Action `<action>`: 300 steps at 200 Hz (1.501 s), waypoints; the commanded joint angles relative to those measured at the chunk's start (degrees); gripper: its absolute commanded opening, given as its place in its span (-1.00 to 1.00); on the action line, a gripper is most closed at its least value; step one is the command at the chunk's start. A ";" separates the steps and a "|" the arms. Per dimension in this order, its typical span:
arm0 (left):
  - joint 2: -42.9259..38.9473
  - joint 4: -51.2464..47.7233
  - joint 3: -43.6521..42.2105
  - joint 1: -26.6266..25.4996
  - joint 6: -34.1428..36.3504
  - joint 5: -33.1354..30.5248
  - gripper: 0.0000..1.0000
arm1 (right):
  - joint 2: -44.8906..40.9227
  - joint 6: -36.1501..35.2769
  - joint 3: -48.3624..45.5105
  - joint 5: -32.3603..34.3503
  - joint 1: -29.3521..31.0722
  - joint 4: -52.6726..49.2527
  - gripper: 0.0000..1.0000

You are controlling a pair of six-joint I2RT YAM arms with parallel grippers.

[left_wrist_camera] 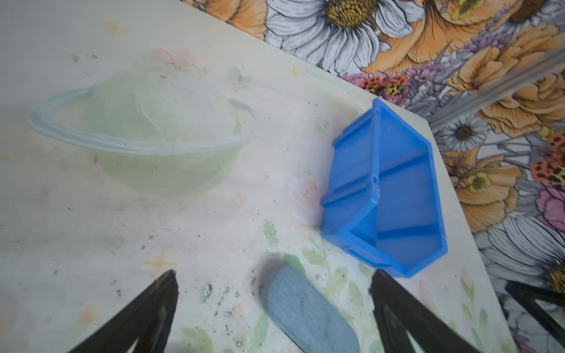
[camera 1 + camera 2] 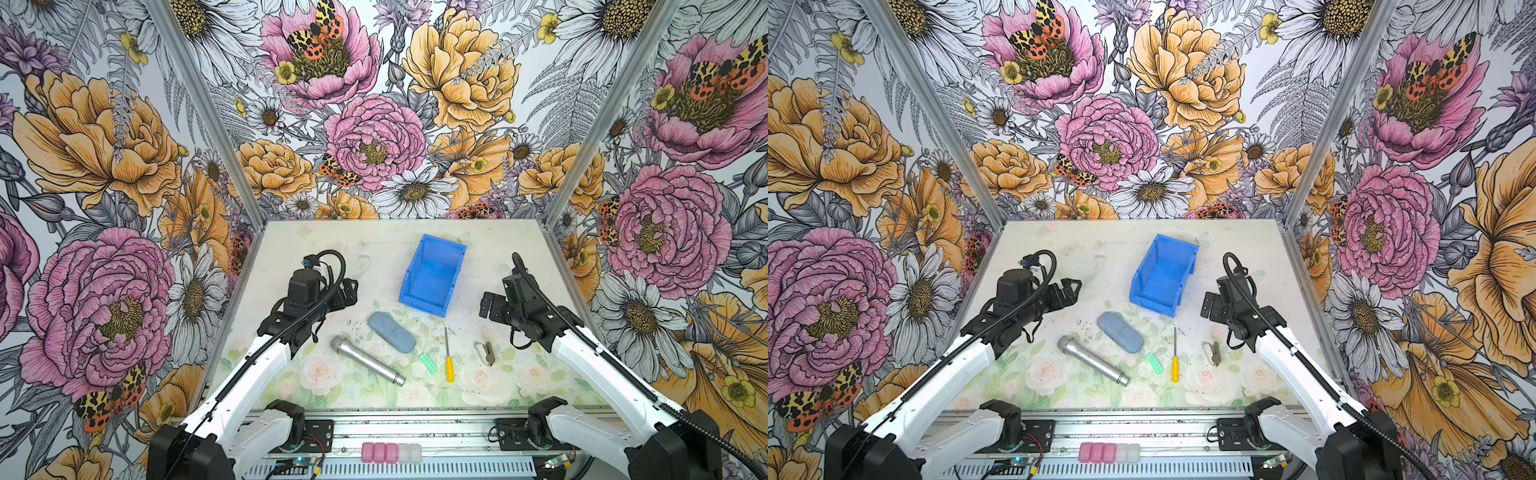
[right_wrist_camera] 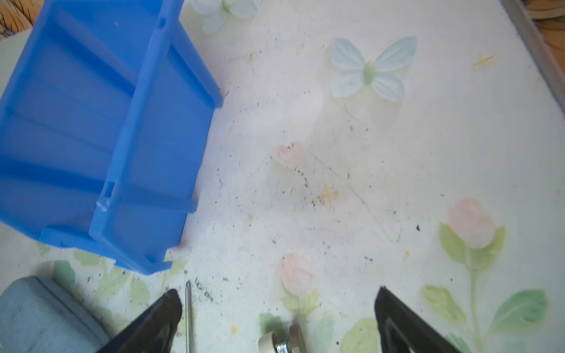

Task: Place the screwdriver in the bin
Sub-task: 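Move the right gripper down over the yellow screwdriver handle while the left arm advances, then close the right gripper on the yellow screwdriver handle and lift it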

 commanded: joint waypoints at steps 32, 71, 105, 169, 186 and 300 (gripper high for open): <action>-5.20 -6.15 -1.42 -11.70 -6.43 10.16 0.97 | -1.16 9.93 -2.08 -2.55 10.69 -9.32 0.99; -8.00 -6.70 -2.26 -18.32 -7.80 12.82 0.97 | 2.26 12.82 -2.08 -1.98 17.31 -9.29 0.99; -10.13 -6.73 -4.42 -22.00 -9.11 12.89 0.97 | 6.72 13.36 -1.97 -2.60 20.35 -7.72 0.99; -12.56 -6.69 -7.37 -26.59 -9.30 13.62 0.97 | 13.60 13.41 -0.81 -5.13 25.64 -2.85 0.90; -12.73 -6.70 -7.67 -27.45 -8.98 14.39 0.97 | 15.96 13.40 -0.78 -5.97 26.68 -1.06 0.87; -13.97 -6.73 -9.26 -28.74 -9.61 12.83 0.97 | 21.14 14.71 -4.02 -7.87 27.20 4.13 0.36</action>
